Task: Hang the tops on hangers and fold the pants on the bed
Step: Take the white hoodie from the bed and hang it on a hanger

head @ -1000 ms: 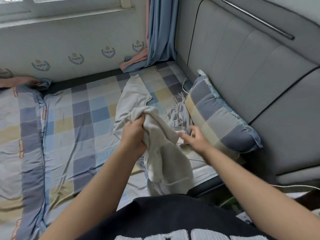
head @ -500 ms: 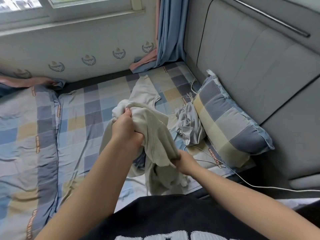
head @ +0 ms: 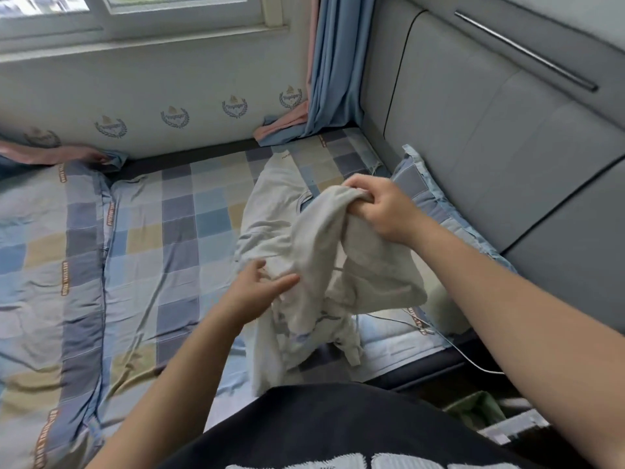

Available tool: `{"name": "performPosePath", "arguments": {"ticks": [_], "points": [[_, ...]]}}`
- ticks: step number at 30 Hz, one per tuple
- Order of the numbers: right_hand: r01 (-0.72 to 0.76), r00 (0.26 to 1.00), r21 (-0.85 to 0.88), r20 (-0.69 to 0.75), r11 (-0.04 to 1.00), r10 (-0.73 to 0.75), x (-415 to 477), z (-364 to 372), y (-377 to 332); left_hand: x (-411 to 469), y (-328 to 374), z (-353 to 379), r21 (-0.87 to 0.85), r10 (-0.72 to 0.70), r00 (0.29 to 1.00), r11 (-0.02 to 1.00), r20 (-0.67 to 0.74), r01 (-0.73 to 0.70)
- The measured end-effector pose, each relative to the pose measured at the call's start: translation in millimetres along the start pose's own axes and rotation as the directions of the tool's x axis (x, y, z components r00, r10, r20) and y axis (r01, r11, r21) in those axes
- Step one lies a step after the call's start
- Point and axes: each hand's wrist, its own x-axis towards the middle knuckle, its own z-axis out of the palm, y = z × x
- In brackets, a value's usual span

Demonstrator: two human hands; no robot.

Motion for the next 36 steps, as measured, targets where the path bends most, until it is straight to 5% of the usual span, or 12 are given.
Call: {"name": "performPosePath", "arguments": {"ticks": [4,6,9,11,14,19,21,24,26,28,31,36], "points": [[0.121,0.976,-0.050,0.186,0.991,-0.109,17.3,2.9,-47.6,-0.4,22.4,34.1,0.007,0.346,0.938,0.938,0.027,-0.347],[0.165,0.964,-0.051,0.217,0.985,-0.151,26.2,3.6,-66.7,6.1,29.7,46.9,-0.089,0.387,0.917,0.914,-0.098,-0.396],[0.189,0.964,-0.053,0.203,0.981,-0.174,41.1,-4.8,-75.7,12.7,34.8,42.1,-0.013,0.415,0.853,0.897,-0.316,-0.441],[0.120,0.992,-0.177,0.052,0.977,-0.112,49.9,-8.5,-62.8,15.5,33.6,34.4,-0.105,0.341,0.891,0.917,-0.300,-0.386],[-0.141,0.957,-0.463,-0.289,0.875,0.001,39.7,1.7,-32.6,8.1,37.9,23.4,-0.559,0.068,0.969,0.806,-0.239,-0.194],[-0.298,0.939,-0.031,-0.189,0.954,0.287,-23.6,38.1,27.5,0.9,36.6,20.7,-0.911,-0.197,0.980,0.402,0.010,0.090],[-0.532,0.846,-0.009,-0.051,0.847,0.530,-55.3,56.0,53.0,-3.6,34.6,21.3,-0.939,-0.242,0.965,0.300,0.096,0.169],[-0.875,0.426,-0.096,0.313,0.475,0.849,-97.0,85.3,75.2,-5.0,29.4,16.4,-0.954,-0.219,0.963,0.220,0.154,0.203],[-0.943,0.206,-0.125,0.509,0.309,0.836,-110.4,103.8,78.2,-6.5,29.7,14.6,-0.952,-0.187,0.963,0.200,0.193,0.230],[-0.974,0.172,-0.017,0.593,0.225,0.787,-109.9,120.8,79.4,-8.7,32.2,16.8,-0.944,-0.155,0.962,0.209,0.226,0.256],[-0.974,0.212,0.186,0.529,0.132,0.822,-92.8,134.6,80.3,-13.1,35.0,19.7,-0.919,-0.108,0.960,0.277,0.259,0.279],[-0.942,0.252,0.315,0.441,0.115,0.861,-72.5,127.0,92.6,-15.1,24.7,16.2,-0.864,-0.045,0.963,0.433,0.265,0.258]]}}
